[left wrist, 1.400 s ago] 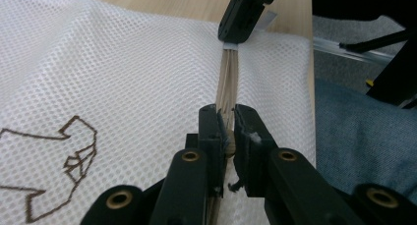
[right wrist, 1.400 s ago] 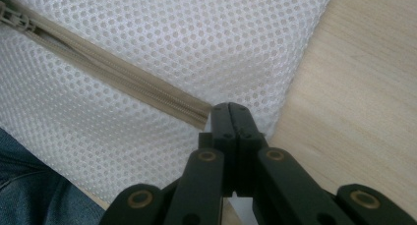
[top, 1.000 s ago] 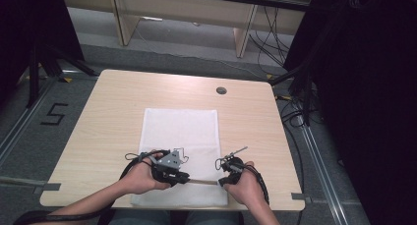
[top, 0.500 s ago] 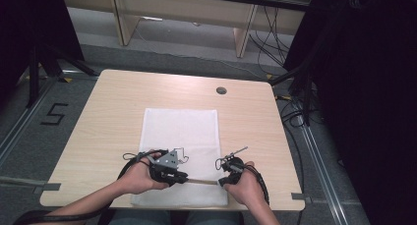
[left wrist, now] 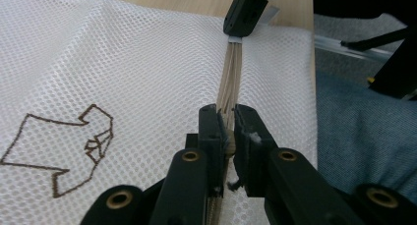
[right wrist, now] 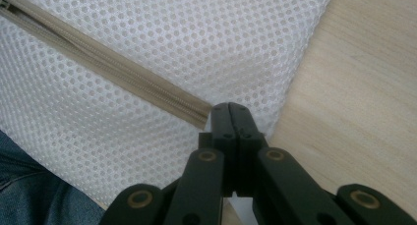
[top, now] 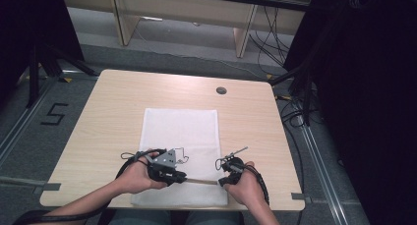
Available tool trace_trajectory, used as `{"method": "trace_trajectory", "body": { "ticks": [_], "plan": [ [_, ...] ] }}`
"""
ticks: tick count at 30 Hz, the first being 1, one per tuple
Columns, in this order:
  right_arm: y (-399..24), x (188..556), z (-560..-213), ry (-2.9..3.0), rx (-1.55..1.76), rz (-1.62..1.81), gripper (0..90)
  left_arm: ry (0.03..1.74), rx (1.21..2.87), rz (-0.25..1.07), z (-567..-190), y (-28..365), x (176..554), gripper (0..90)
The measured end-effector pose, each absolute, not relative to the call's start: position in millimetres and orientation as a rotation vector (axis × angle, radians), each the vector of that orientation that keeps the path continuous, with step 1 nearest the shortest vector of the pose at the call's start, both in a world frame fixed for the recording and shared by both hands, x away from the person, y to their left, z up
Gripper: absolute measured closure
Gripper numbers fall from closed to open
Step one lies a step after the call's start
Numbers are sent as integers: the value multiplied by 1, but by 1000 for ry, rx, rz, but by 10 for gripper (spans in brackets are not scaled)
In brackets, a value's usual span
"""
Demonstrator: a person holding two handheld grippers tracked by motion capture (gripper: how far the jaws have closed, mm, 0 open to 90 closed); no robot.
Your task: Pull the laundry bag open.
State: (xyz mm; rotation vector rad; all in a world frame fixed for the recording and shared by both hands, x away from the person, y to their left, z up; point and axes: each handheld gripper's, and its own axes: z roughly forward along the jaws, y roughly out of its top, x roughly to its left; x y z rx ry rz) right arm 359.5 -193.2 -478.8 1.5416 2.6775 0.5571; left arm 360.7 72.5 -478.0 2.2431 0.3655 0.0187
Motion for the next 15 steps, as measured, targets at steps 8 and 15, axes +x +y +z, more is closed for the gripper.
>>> {"method": "trace_trajectory", "body": {
  "ticks": [8,15],
  "plan": [
    [-194,360,-479,2677,1529,558,900,371,2235,12,-479,76,361,821],
    [-193,360,-479,2679,1539,563,900,386,2224,14,-478,80,360,821]
  ]
}}
